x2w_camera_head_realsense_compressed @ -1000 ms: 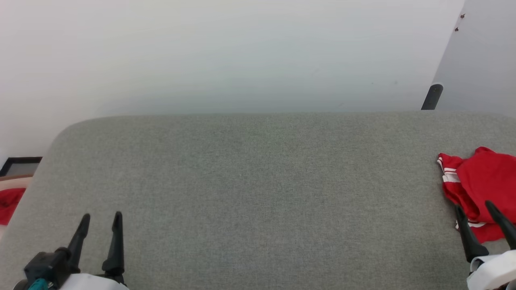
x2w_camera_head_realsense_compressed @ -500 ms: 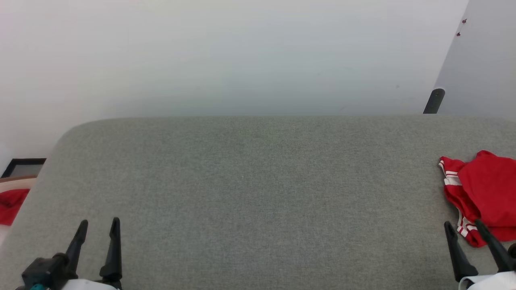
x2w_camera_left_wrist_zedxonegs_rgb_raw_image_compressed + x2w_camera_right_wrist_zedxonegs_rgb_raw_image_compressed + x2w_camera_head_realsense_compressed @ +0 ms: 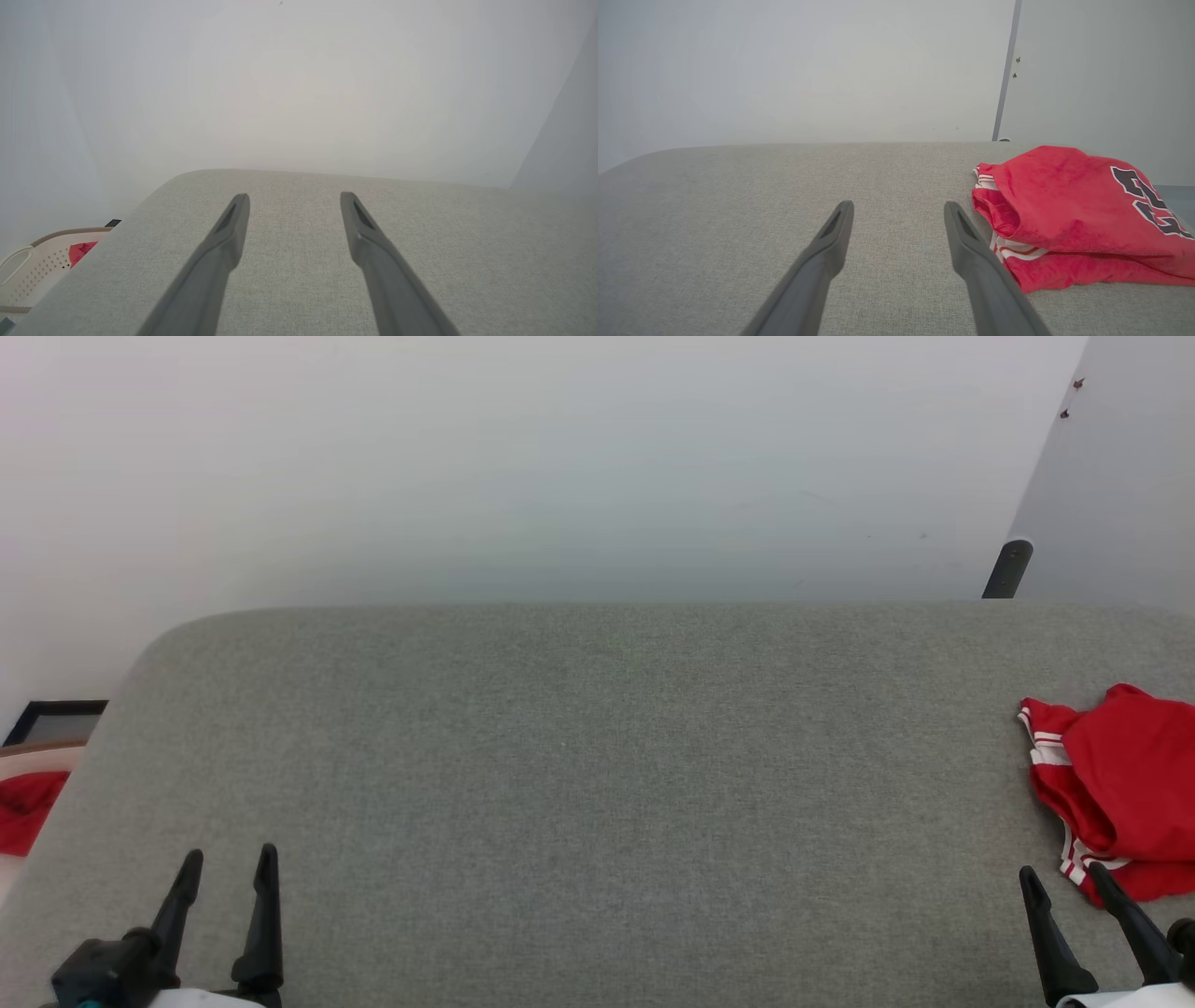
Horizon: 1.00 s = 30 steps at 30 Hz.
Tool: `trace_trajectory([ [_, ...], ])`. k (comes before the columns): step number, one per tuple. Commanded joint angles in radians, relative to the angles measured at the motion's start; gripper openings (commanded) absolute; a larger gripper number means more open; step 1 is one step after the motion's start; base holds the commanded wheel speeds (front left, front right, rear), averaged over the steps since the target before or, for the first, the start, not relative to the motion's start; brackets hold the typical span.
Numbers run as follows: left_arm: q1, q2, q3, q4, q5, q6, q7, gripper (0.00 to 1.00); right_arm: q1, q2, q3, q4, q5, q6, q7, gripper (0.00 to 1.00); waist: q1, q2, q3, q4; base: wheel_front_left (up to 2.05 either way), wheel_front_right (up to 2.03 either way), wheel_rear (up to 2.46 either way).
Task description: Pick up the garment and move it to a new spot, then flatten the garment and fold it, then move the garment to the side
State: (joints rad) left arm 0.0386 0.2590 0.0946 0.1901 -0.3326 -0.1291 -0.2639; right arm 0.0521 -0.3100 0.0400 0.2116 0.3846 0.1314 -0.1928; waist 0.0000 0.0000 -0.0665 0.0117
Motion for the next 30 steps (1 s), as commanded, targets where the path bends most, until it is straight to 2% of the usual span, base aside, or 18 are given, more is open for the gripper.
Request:
trace_trajectory([
  [1, 0.006, 0.0, 0.001, -0.006, 0.009, -0.002, 0.0, 1.0, 0.014, 0.003, -0.001, -0.005, -0.009, -0.002, 0.001, 1.0, 0.0, 0.0, 0.0, 0.0, 0.0, 0.0, 0.0],
  [3, 0.008, -0.002, 0.004, -0.012, 0.012, -0.002, 0.0, 1.0, 0.016, 0.004, -0.002, -0.006, -0.006, -0.002, 0.003, 1.0, 0.0, 0.0, 0.001, 0.001, 0.0, 0.0, 0.0],
  [4, 0.002, -0.001, 0.002, -0.012, 0.01, 0.0, 0.0, 0.0, 0.001, 0.002, 0.0, -0.002, 0.0, 0.0, 0.001, 0.0, 0.0, 0.0, 0.001, 0.001, 0.0, 0.0, 0.0],
  [11, 0.032, -0.045, -0.01, 0.045, -0.004, 0.0, 0.006, 0.0, 0.023, 0.041, 0.008, 0.05, 0.021, 0.0, 0.007, 0.0, 0.0, 0.0, 0.001, 0.001, 0.0, 0.0, 0.0],
  [30, -0.014, -0.085, -0.002, 0.046, -0.318, 0.0, 0.098, 0.0, -0.025, 0.094, -0.033, 0.044, 0.318, 0.0, 0.081, 0.0, 0.0, 0.0, 0.012, -0.001, 0.0, 0.0, 0.0],
])
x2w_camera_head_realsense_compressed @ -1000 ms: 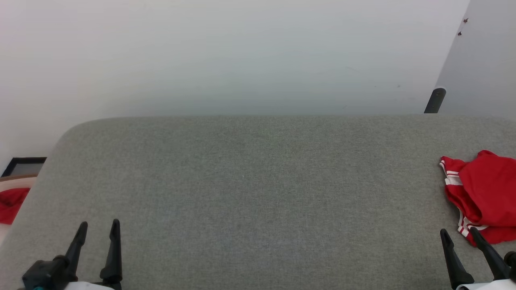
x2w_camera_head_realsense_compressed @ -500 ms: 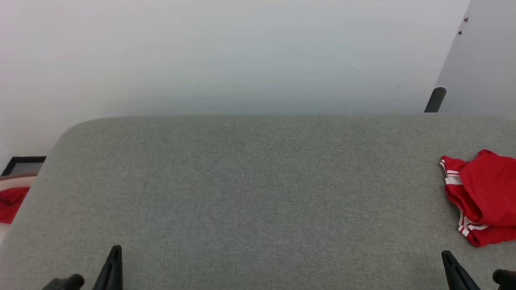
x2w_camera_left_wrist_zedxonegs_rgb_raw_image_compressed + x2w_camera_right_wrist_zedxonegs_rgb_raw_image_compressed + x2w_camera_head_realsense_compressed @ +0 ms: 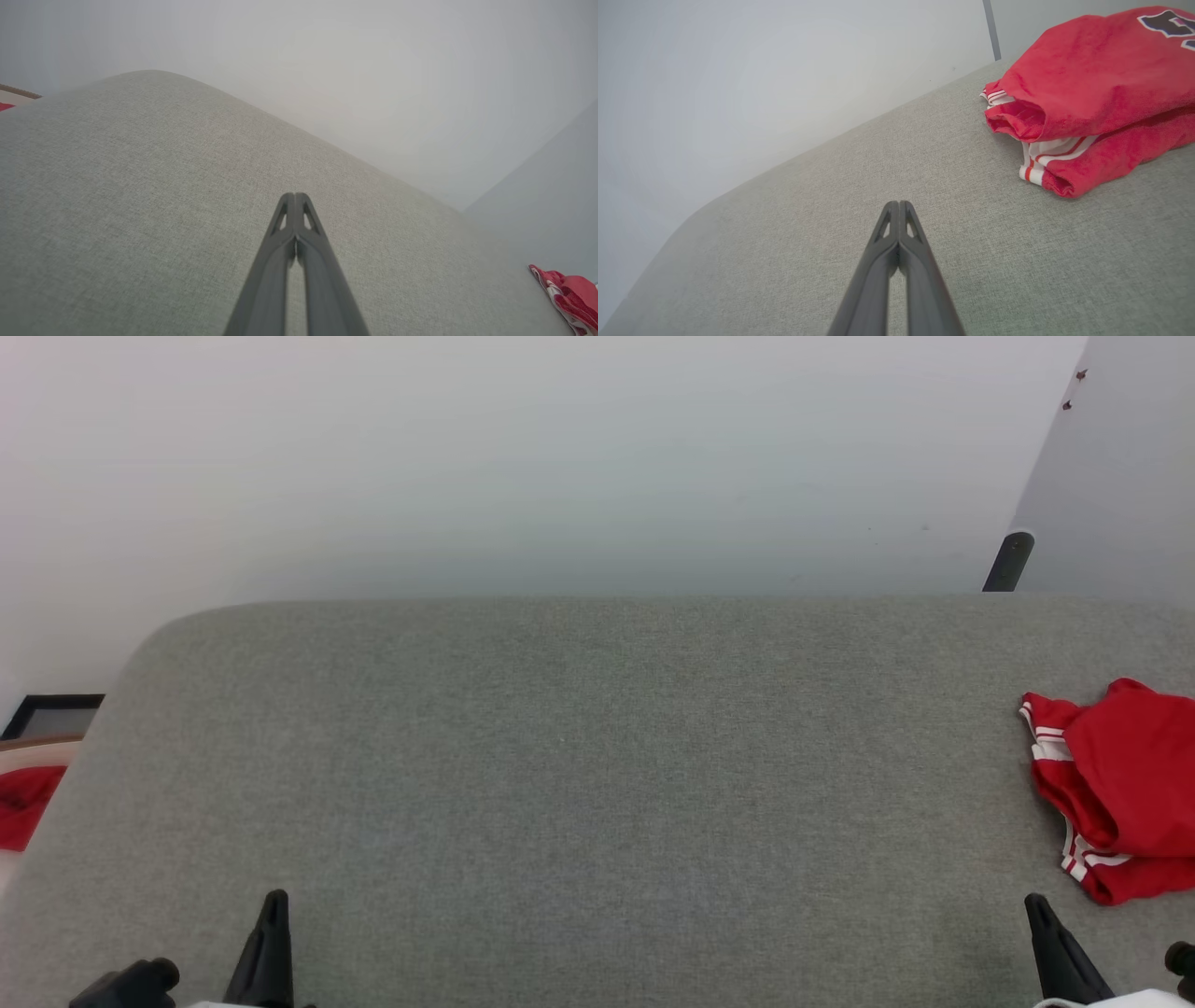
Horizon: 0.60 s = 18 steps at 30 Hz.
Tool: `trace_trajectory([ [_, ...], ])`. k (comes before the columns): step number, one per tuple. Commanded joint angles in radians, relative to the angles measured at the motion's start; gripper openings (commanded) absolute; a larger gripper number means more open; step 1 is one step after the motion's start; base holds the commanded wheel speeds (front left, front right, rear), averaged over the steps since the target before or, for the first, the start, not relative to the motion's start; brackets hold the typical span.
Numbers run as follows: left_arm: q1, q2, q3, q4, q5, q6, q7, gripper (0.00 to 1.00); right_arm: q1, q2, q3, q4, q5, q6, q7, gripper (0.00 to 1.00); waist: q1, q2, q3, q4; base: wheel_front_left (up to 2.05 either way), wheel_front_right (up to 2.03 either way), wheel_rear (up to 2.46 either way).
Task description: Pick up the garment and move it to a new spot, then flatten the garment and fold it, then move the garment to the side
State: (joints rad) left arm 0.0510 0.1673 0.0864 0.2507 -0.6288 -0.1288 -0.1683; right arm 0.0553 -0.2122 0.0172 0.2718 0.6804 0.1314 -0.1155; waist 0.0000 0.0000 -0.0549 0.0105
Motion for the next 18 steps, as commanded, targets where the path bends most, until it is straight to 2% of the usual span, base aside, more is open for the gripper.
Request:
trace_trajectory([
  [1, -0.028, 0.005, 0.006, -0.015, -0.036, -0.001, 0.006, 0.0, -0.03, -0.001, -0.012, -0.017, 0.036, 0.0, 0.007, 0.0, 0.0, 0.0, 0.001, 0.0, 0.0, 0.0, 0.0],
  [18, -0.062, -0.024, 0.012, -0.014, -0.262, -0.001, 0.072, 0.0, -0.065, 0.038, -0.041, -0.021, 0.25, 0.0, 0.06, 0.0, 0.0, 0.0, 0.01, -0.002, 0.0, 0.0, 0.0],
])
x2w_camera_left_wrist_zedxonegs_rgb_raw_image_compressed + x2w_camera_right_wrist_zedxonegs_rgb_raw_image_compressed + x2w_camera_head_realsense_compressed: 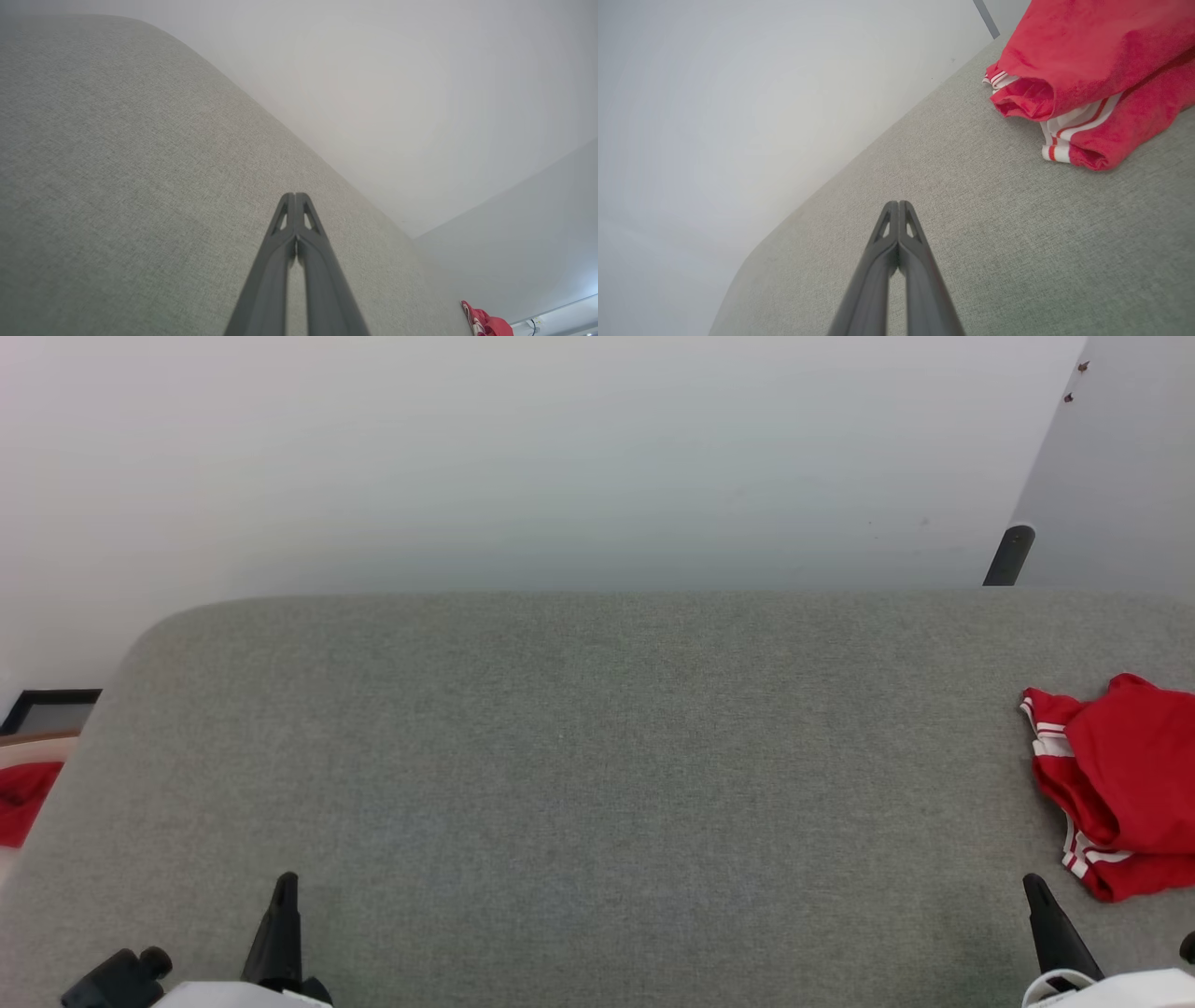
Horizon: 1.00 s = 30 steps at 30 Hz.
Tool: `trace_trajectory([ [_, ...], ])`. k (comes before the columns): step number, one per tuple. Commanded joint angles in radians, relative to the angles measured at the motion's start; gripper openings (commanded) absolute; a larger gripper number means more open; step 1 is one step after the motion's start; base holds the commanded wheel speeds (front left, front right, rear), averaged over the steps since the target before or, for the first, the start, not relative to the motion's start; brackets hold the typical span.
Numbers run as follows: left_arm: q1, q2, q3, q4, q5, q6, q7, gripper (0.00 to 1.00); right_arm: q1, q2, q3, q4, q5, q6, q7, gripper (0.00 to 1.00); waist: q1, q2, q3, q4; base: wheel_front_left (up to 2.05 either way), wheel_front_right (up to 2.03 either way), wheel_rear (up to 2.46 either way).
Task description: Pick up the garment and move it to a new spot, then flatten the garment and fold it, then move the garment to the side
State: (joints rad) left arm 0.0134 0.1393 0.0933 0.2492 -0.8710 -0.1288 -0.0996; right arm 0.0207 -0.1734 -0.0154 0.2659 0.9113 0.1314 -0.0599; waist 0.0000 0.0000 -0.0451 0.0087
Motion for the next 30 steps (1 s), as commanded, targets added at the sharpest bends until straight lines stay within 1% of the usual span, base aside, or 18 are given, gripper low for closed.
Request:
trace_trajectory([
  [1, -0.026, 0.003, 0.005, -0.012, -0.032, -0.001, 0.007, 0.0, -0.032, 0.001, -0.01, -0.015, 0.03, 0.0, 0.007, 0.0, 0.0, 0.0, 0.001, 0.0, 0.0, 0.0, 0.0],
  [19, -0.055, -0.022, 0.01, -0.011, -0.23, -0.002, 0.065, 0.0, -0.063, 0.035, -0.036, -0.018, 0.217, -0.001, 0.054, 0.0, 0.0, 0.0, 0.011, -0.002, 0.0, 0.0, 0.0],
  [30, -0.069, -0.035, 0.013, -0.01, -0.324, -0.002, 0.093, 0.0, -0.076, 0.052, -0.048, -0.018, 0.308, -0.001, 0.078, 0.0, 0.0, 0.0, 0.016, -0.003, 0.0, 0.0, 0.0],
])
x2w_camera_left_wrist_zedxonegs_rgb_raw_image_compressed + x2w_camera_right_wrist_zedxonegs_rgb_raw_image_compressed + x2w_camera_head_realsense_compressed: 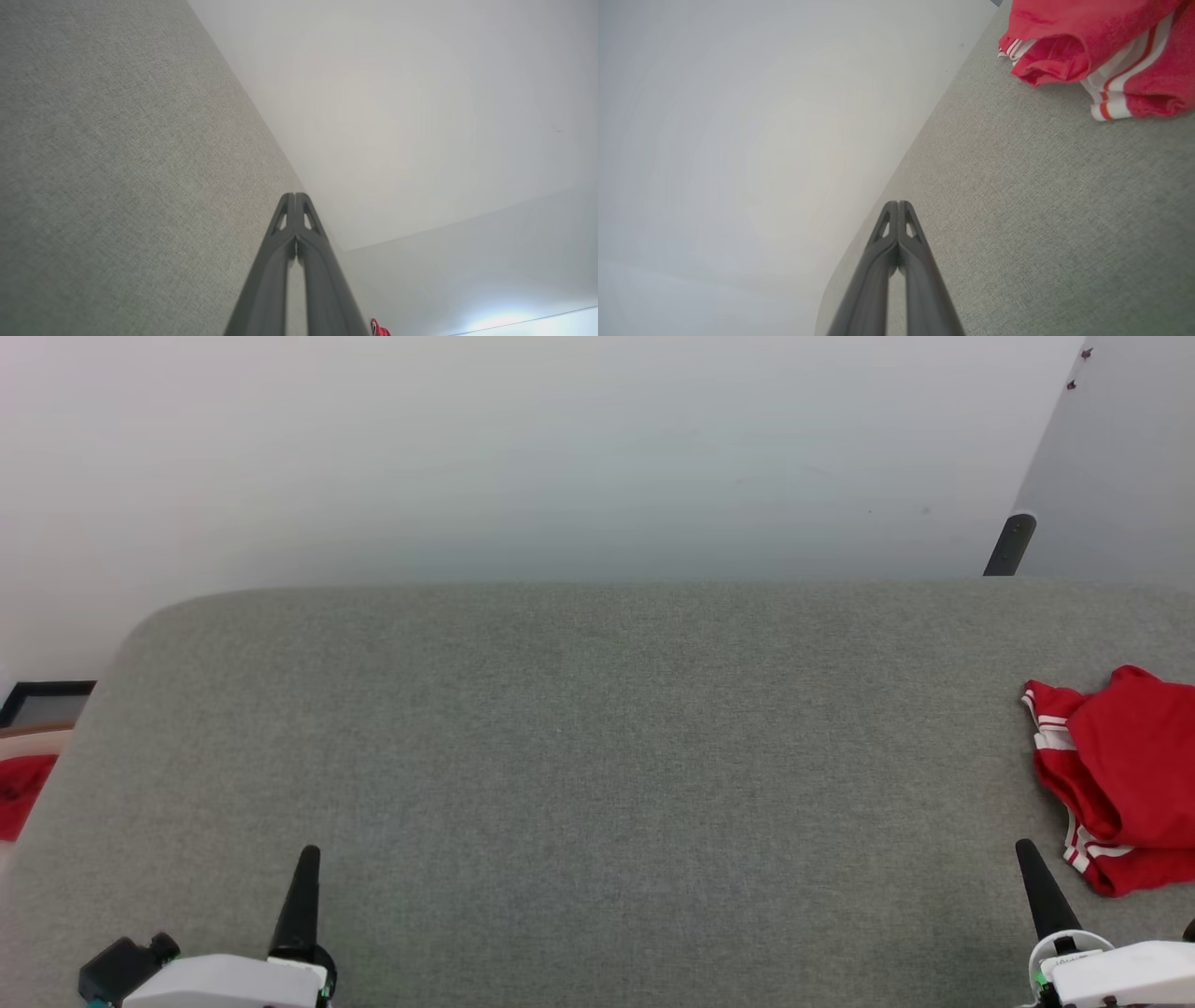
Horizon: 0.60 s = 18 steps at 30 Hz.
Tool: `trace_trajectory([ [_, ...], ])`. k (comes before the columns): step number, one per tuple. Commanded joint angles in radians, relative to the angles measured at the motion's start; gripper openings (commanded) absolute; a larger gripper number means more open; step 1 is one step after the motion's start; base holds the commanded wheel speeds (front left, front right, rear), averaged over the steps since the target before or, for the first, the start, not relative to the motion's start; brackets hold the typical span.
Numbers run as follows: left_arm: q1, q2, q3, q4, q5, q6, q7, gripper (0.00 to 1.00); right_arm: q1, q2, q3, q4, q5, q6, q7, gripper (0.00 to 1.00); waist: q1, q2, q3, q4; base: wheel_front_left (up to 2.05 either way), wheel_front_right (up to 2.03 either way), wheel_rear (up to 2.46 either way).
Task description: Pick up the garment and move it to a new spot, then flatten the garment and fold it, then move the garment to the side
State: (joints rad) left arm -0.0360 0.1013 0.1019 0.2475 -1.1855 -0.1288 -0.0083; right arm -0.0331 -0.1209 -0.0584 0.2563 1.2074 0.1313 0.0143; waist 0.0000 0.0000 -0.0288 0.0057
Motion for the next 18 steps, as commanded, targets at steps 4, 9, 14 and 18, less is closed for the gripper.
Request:
trace_trajectory([
  [4, -0.025, -0.002, 0.005, -0.008, -0.047, -0.002, 0.013, 0.0, -0.028, 0.005, -0.01, -0.009, 0.045, 0.0, 0.012, 0.0, 0.0, 0.0, 0.002, 0.0, 0.0, 0.0, 0.0],
  [9, -0.031, -0.007, 0.006, -0.007, -0.09, -0.002, 0.025, 0.0, -0.033, 0.013, -0.016, -0.01, 0.085, 0.0, 0.022, 0.0, 0.0, 0.0, 0.005, -0.001, 0.0, 0.0, 0.0],
  [14, -0.036, -0.013, 0.007, -0.007, -0.13, -0.002, 0.038, 0.0, -0.04, 0.021, -0.02, -0.01, 0.125, 0.0, 0.032, 0.0, 0.0, 0.0, 0.008, -0.001, 0.0, 0.0, 0.0],
  [18, -0.042, -0.017, 0.008, -0.007, -0.163, -0.002, 0.047, 0.0, -0.045, 0.026, -0.025, -0.011, 0.155, -0.001, 0.039, 0.0, 0.0, 0.0, 0.01, -0.002, 0.0, 0.0, 0.0],
])
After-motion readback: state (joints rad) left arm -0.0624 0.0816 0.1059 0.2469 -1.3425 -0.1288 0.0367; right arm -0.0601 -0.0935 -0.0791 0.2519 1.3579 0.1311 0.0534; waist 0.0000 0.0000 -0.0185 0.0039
